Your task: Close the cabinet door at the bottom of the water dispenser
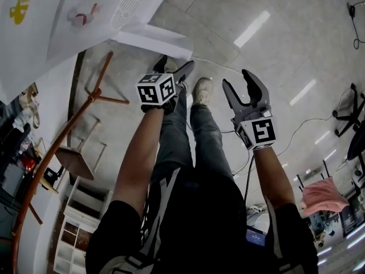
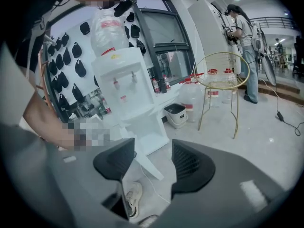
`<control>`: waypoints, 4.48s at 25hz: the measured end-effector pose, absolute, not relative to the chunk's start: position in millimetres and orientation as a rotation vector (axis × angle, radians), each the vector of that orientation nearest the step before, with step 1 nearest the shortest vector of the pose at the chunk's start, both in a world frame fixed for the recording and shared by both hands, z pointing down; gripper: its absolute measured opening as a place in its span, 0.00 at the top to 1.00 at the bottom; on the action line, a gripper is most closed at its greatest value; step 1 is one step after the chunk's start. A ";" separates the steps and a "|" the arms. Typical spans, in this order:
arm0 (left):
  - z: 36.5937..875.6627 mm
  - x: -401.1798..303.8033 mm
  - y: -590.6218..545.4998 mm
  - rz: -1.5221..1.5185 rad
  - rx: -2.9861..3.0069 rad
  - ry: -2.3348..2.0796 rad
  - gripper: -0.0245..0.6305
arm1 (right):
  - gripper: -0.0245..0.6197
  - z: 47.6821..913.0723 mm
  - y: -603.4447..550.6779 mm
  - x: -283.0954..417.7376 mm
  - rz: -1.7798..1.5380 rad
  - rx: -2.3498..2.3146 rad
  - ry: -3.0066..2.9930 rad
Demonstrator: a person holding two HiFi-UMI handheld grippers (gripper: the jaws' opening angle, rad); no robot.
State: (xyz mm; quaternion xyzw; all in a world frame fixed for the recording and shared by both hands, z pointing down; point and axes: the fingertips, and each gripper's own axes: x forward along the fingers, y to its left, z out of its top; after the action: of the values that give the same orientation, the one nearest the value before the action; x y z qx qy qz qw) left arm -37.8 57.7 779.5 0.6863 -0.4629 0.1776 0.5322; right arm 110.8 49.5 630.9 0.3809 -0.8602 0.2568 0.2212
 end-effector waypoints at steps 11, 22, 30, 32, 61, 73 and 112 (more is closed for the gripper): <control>780.1 -32.7 40.6 0.503 1.714 -0.912 0.26 | 0.59 616.8 21.2 64.8 0.727 1.151 -2.347; 776.7 -32.7 18.7 0.537 1.766 -0.809 0.27 | 0.59 608.0 -11.2 69.9 0.758 1.373 -2.286; 776.5 -34.4 -0.8 0.518 1.758 -0.833 0.27 | 0.59 616.8 -28.4 83.6 0.749 1.360 -2.283; 775.8 -34.2 -5.5 0.511 1.750 -0.848 0.27 | 0.59 618.9 -36.6 84.2 0.748 1.338 -2.291; 798.2 -37.0 -83.3 0.465 1.642 -1.087 0.28 | 0.62 654.8 -137.5 84.9 0.722 1.042 -2.391; 800.8 -46.8 -121.4 0.436 1.593 -1.207 0.28 | 0.63 662.9 -174.0 74.7 0.736 0.949 -2.400; 808.2 -62.4 -227.1 0.379 1.526 -1.391 0.28 | 0.64 681.5 -251.7 69.3 0.750 0.751 -2.433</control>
State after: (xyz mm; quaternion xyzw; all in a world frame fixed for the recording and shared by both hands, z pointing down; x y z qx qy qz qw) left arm -62.4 -227.1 808.2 0.6304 -0.5746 0.1566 0.4980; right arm 69.3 -251.7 681.5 0.2747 -0.8896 0.2741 0.2410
